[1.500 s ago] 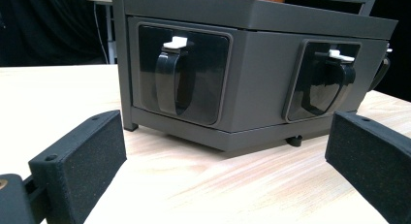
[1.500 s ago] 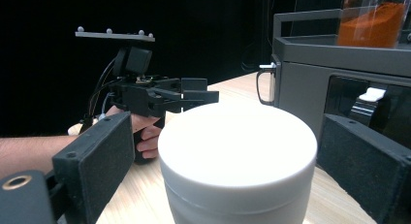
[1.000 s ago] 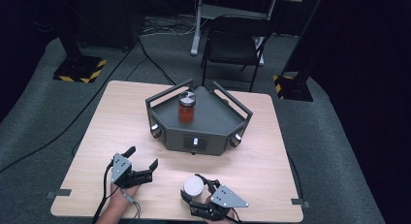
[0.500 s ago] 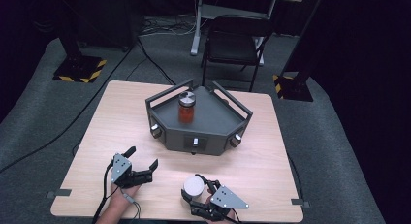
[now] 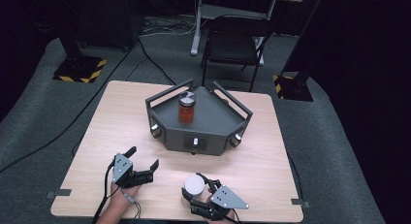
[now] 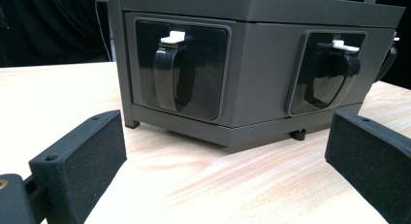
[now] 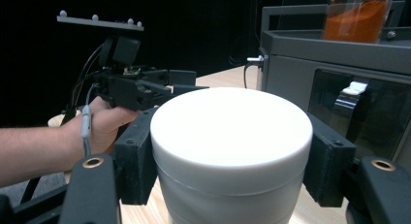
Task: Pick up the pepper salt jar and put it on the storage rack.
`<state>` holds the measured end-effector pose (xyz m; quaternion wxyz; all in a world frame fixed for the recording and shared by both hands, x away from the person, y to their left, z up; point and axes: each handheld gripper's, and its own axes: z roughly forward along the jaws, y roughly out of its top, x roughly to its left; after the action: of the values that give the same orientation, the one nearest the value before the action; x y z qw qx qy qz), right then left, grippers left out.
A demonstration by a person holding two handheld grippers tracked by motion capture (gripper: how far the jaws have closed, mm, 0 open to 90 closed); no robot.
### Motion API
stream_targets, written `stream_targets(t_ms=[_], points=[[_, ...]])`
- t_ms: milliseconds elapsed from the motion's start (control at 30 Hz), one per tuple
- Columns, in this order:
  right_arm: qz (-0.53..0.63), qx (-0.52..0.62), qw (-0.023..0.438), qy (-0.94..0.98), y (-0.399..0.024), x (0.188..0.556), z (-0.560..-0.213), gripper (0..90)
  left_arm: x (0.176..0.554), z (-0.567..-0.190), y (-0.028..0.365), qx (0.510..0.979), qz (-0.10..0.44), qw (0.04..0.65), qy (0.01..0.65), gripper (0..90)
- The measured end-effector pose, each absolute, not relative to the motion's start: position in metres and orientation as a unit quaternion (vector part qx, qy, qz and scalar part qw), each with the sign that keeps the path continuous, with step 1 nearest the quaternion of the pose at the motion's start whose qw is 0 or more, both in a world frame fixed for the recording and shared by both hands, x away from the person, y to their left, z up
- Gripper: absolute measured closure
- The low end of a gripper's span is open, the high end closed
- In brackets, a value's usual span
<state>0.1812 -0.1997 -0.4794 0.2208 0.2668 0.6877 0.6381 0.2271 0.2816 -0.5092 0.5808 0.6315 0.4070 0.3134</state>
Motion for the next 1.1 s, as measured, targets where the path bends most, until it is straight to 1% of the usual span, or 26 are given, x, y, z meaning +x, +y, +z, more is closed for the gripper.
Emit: stream_targets(t_ms=[500,933,1100], points=[[0.645,0.268,0.235,0.676,-0.205,0.185,-0.46,32.5,0.228,-0.51,0.282,0.632,0.312,0.582,0.406,0.7],[0.65,0.277,0.261,0.658,-0.212,0.192,-0.426,32.5,0.228,-0.51,0.282,0.632,0.312,0.582,0.405,0.7],[0.653,0.277,0.262,0.654,-0.215,0.197,-0.415,32.6,0.228,-0.51,0.282,0.632,0.311,0.582,0.405,0.7]])
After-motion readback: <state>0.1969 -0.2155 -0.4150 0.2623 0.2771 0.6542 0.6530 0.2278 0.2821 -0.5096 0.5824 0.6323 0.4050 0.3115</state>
